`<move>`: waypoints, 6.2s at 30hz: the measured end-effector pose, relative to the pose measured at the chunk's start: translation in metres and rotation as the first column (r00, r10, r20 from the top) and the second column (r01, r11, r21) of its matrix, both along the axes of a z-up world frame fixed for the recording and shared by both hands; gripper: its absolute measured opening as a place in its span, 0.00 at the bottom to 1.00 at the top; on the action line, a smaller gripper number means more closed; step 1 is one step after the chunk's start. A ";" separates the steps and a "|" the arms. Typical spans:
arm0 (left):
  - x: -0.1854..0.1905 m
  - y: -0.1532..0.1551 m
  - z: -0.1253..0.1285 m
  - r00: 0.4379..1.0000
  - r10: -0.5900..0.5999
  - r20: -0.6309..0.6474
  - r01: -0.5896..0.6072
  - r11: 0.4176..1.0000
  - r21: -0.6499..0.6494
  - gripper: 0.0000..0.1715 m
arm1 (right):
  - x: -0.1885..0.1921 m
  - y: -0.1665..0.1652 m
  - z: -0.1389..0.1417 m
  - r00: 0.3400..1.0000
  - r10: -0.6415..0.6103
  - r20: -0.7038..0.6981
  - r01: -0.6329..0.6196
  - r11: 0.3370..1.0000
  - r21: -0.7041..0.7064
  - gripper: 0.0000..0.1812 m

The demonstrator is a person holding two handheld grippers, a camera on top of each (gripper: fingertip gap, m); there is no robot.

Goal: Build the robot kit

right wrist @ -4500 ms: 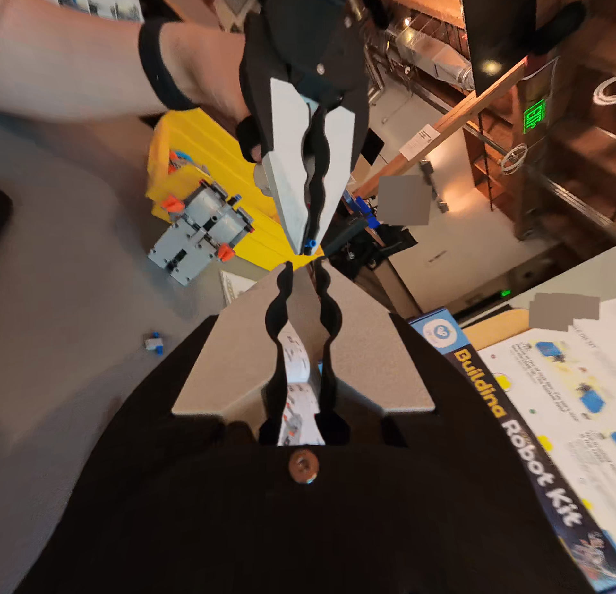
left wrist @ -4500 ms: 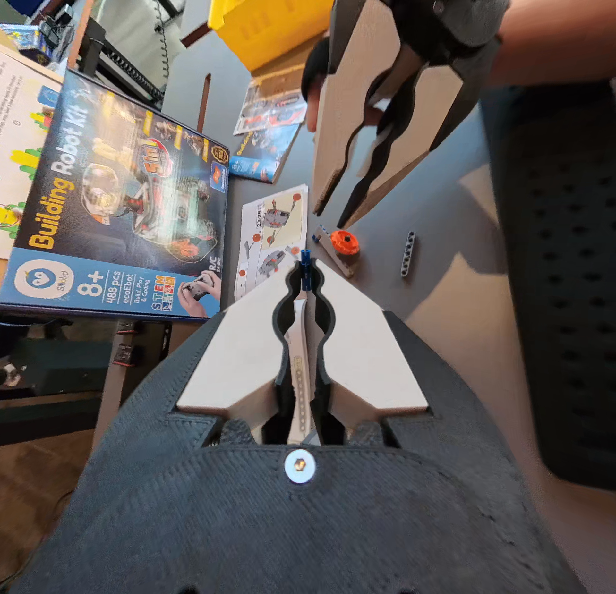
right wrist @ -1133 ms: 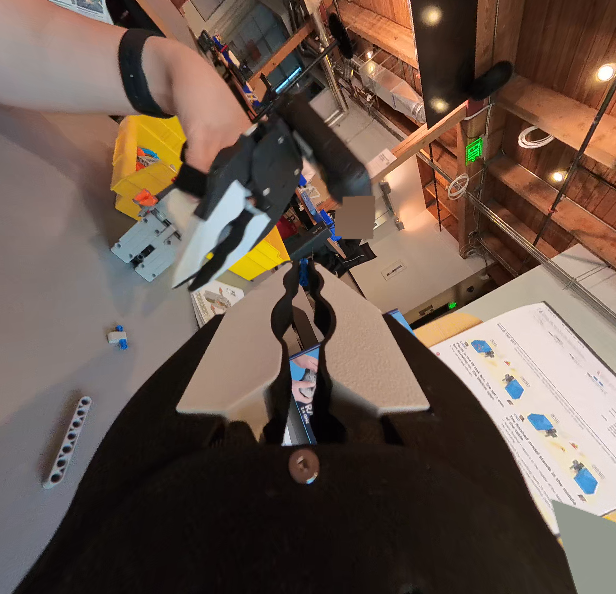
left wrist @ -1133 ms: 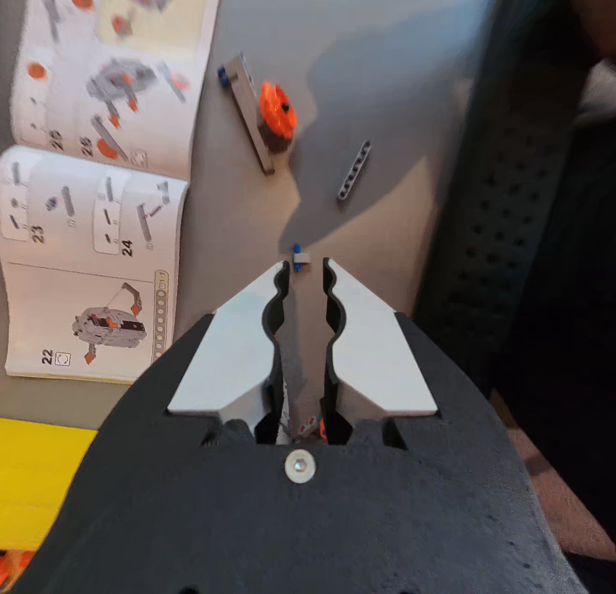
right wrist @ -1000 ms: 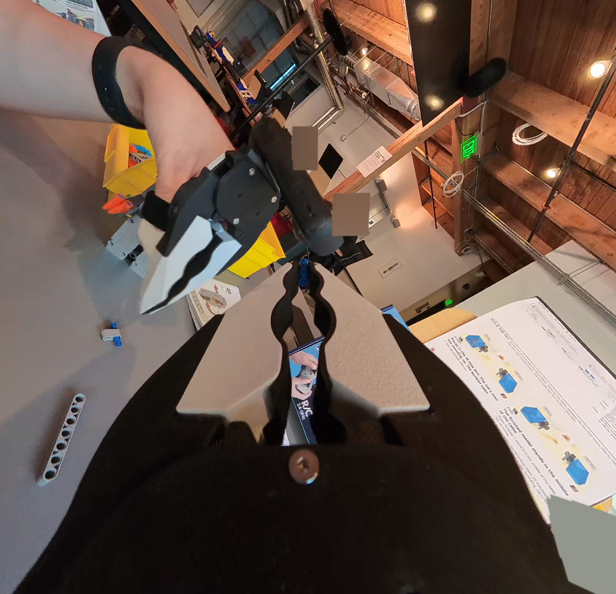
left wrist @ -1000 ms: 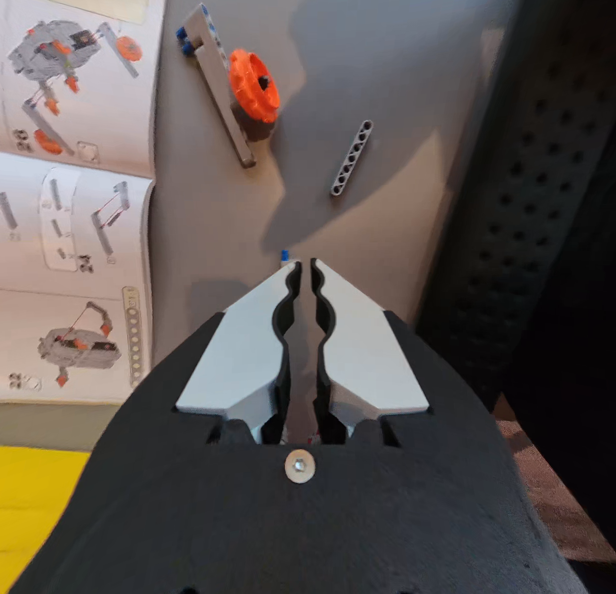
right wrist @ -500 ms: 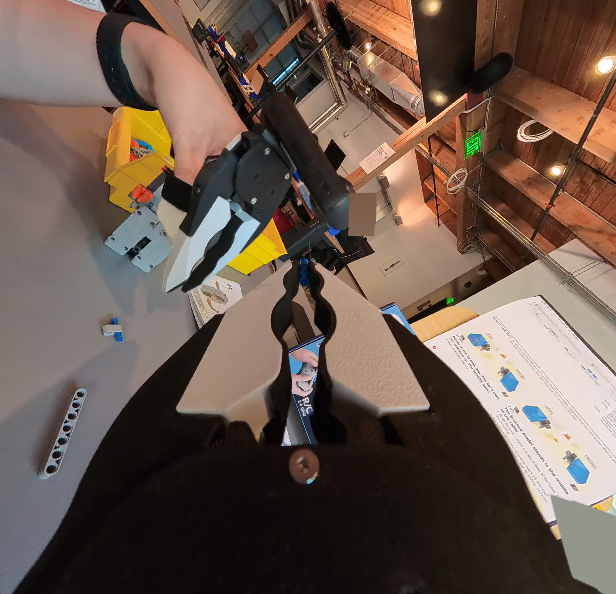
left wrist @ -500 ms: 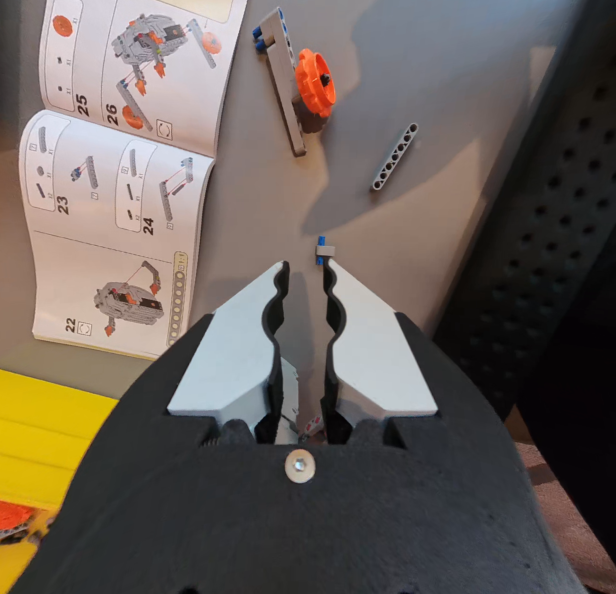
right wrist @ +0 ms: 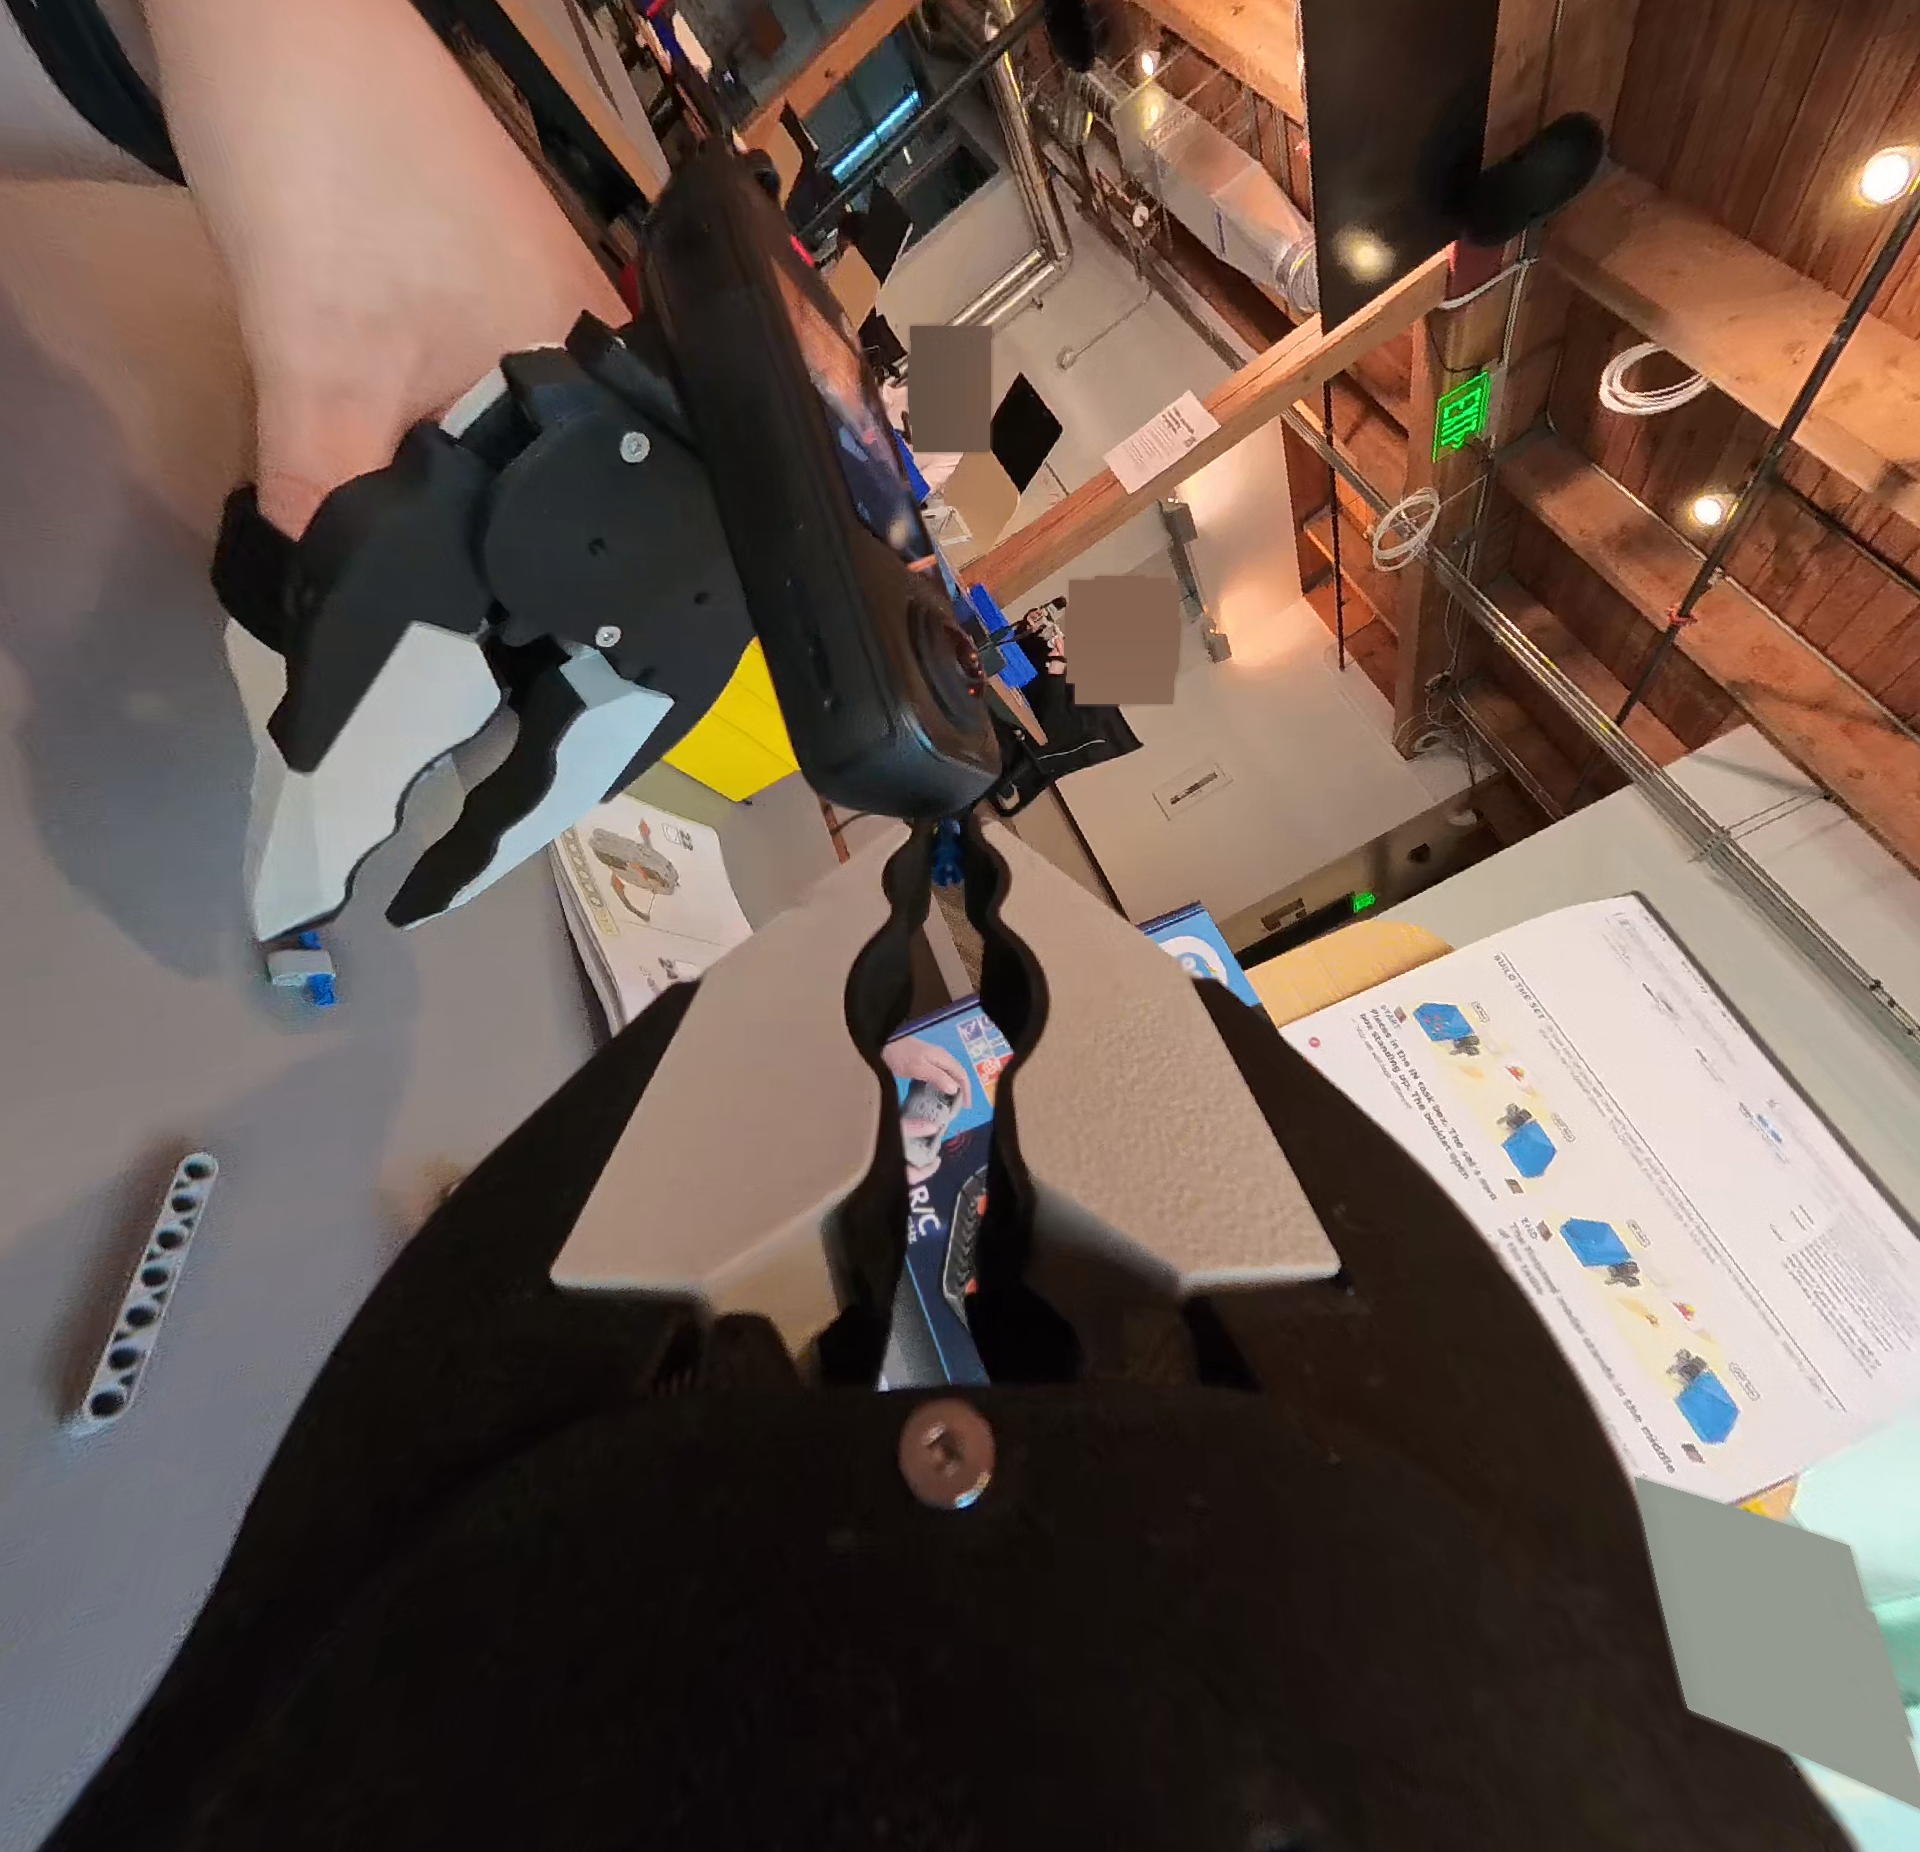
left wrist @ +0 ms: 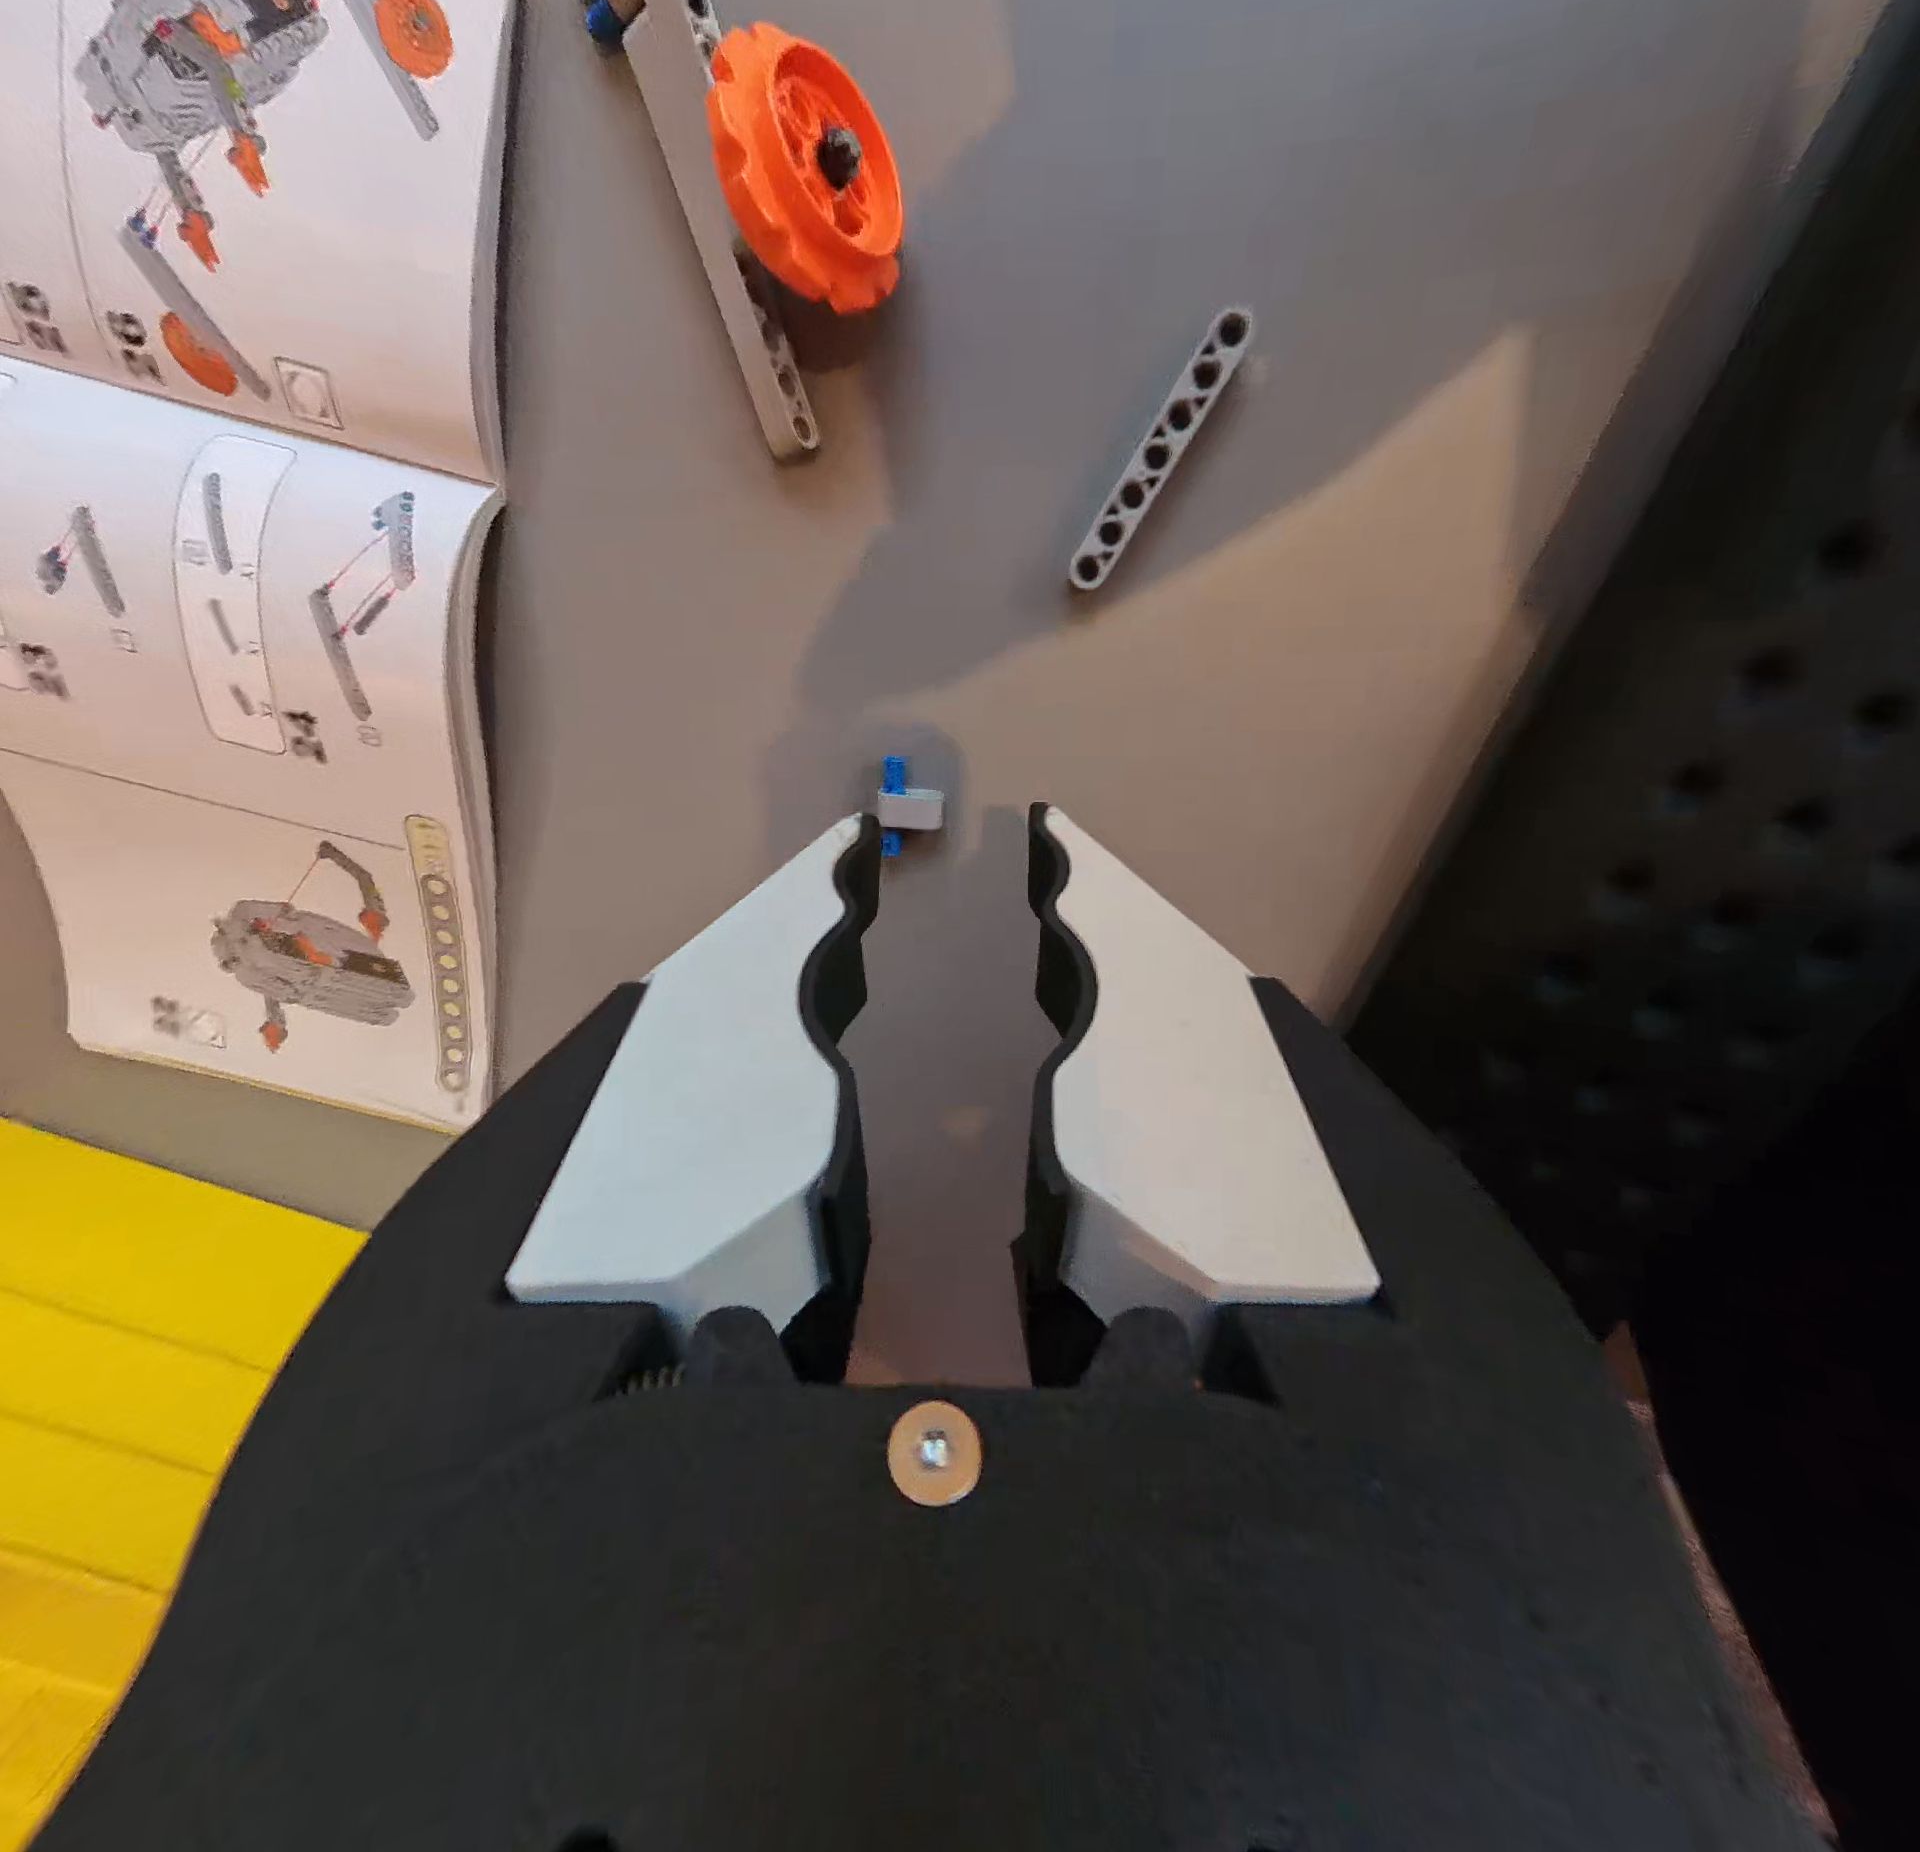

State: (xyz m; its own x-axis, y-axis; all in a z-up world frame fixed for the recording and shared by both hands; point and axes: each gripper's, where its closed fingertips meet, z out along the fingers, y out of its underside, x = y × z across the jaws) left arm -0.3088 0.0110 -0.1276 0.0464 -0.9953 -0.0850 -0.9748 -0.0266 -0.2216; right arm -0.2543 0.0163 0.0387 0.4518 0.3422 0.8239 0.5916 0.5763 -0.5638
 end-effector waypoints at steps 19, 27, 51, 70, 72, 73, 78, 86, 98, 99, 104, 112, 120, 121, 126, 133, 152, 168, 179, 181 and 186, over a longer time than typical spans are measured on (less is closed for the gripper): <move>-0.018 0.006 -0.032 0.984 0.036 -0.174 -0.043 0.998 -0.036 0.18 | 0.022 -0.001 0.010 0.999 -0.031 -0.012 0.031 1.000 0.003 0.02; -0.024 0.001 -0.041 0.972 0.001 -0.236 -0.010 0.999 -0.038 0.11 | 0.024 0.000 0.010 0.999 -0.031 -0.016 0.031 1.000 -0.004 0.02; -0.027 -0.005 -0.001 0.989 0.137 -0.057 -0.139 0.990 -0.020 0.06 | 0.047 0.005 0.013 0.989 0.014 -0.148 -0.028 0.995 -0.091 0.02; -0.004 -0.001 -0.018 0.808 0.343 0.478 -0.487 0.847 0.215 0.25 | 0.056 0.028 0.041 0.942 0.227 -0.246 -0.277 0.941 -0.194 0.02; 0.001 0.006 -0.015 0.800 0.290 0.525 -0.472 0.845 0.251 0.20 | 0.059 0.029 0.059 0.935 0.259 -0.241 -0.302 0.939 -0.162 0.02; 0.002 0.010 -0.012 0.799 0.251 0.547 -0.464 0.835 0.295 0.19 | 0.062 0.028 0.066 0.928 0.272 -0.254 -0.314 0.938 -0.146 0.02; -0.004 0.014 -0.027 0.805 0.306 0.509 -0.477 0.843 0.249 0.20 | 0.078 0.016 0.074 0.901 0.316 -0.296 -0.352 0.933 -0.075 0.01; -0.001 0.013 -0.034 0.765 0.321 0.558 -0.465 0.875 0.134 0.11 | 0.069 0.003 0.065 0.869 0.390 -0.304 -0.451 0.876 -0.167 0.02; 0.001 0.012 -0.035 0.727 0.338 0.597 -0.441 0.897 0.030 0.10 | 0.069 -0.016 0.078 0.861 0.421 -0.286 -0.472 0.871 -0.136 0.02; 0.001 0.012 -0.035 0.726 0.340 0.598 -0.442 0.897 0.027 0.11 | 0.070 -0.016 0.078 0.861 0.421 -0.285 -0.471 0.872 -0.136 0.02; 0.002 0.011 -0.035 0.727 0.337 0.599 -0.429 0.903 0.013 0.13 | 0.062 -0.014 0.069 0.865 0.424 -0.269 -0.477 0.862 -0.175 0.02; 0.005 0.002 -0.035 0.781 0.219 0.585 -0.358 0.924 0.132 0.08 | 0.035 -0.023 0.040 0.837 0.509 -0.203 -0.544 0.814 -0.201 0.02; 0.024 -0.027 0.048 0.606 0.082 0.791 -0.399 0.892 0.213 0.08 | 0.018 -0.053 0.041 0.803 0.586 -0.112 -0.595 0.776 -0.209 0.02; 0.026 -0.035 0.068 0.563 0.053 0.825 -0.407 0.886 0.221 0.08 | 0.016 -0.060 0.043 0.797 0.597 -0.090 -0.601 0.772 -0.205 0.02; 0.031 -0.083 0.155 0.466 -0.171 0.868 -0.409 0.828 0.383 0.08 | 0.000 -0.101 0.054 0.764 0.644 0.032 -0.632 0.758 -0.159 0.02; 0.037 -0.136 0.216 0.322 -0.353 0.878 -0.405 0.787 0.465 0.08 | -0.015 -0.152 0.067 0.727 0.669 0.154 -0.669 0.741 -0.059 0.02; 0.052 -0.164 0.239 0.297 -0.422 0.857 -0.352 0.786 0.509 0.08 | -0.013 -0.177 0.074 0.675 0.718 0.169 -0.726 0.687 -0.020 0.02; 0.054 -0.163 0.217 0.363 -0.247 0.899 -0.197 0.922 0.333 0.08 | -0.011 -0.174 0.052 0.657 0.722 0.218 -0.699 0.691 -0.182 0.02; 0.064 -0.163 0.204 0.430 -0.180 0.884 -0.097 0.965 0.244 0.07 | -0.002 -0.175 0.039 0.615 0.761 0.206 -0.693 0.646 -0.320 0.02; 0.065 -0.162 0.201 0.452 -0.157 0.878 -0.095 0.970 0.223 0.07 | -0.001 -0.174 0.035 0.619 0.752 0.227 -0.678 0.657 -0.330 0.02; 0.067 -0.164 0.196 0.467 -0.106 0.878 -0.075 0.985 0.158 0.07 | 0.001 -0.176 0.031 0.612 0.749 0.255 -0.666 0.662 -0.344 0.02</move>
State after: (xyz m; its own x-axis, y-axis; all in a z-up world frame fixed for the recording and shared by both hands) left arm -0.2417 -0.1527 0.0684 0.1714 -0.9729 -0.1552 -0.2577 0.1078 -0.9602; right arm -0.2538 -0.1592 0.0697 -0.3029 0.5984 0.7418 0.2186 0.8012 -0.5571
